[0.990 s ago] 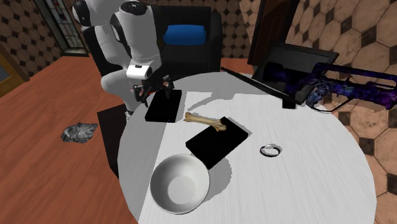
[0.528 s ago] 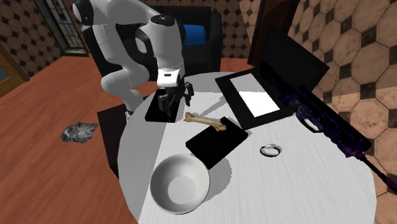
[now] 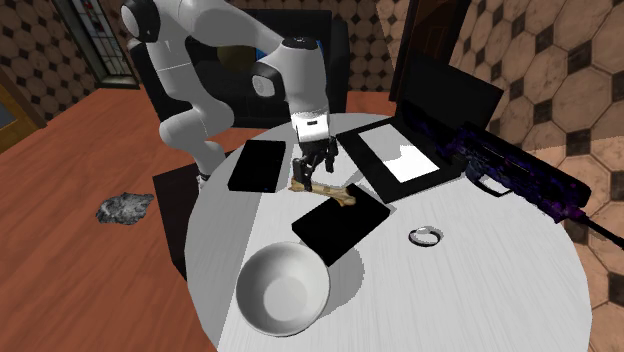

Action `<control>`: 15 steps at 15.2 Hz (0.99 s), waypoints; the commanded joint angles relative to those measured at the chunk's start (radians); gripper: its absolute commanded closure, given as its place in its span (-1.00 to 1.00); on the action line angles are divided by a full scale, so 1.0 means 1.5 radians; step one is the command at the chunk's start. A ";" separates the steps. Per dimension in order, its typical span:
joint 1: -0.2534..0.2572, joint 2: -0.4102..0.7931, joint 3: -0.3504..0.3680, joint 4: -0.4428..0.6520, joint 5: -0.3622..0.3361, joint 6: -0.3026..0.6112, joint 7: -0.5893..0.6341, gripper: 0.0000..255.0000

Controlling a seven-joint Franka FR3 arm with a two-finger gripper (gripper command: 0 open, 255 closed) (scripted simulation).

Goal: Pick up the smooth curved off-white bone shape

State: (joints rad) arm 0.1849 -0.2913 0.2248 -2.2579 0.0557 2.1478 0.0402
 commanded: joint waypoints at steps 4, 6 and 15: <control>0.008 0.038 0.017 0.000 -0.012 0.058 0.001 -1.00; 0.008 0.044 0.018 -0.013 -0.013 0.076 0.002 -1.00; 0.008 0.056 0.020 -0.035 -0.016 0.110 0.006 1.00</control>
State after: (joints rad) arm 0.1970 -0.2079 0.2554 -2.3104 0.0320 2.3118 0.0487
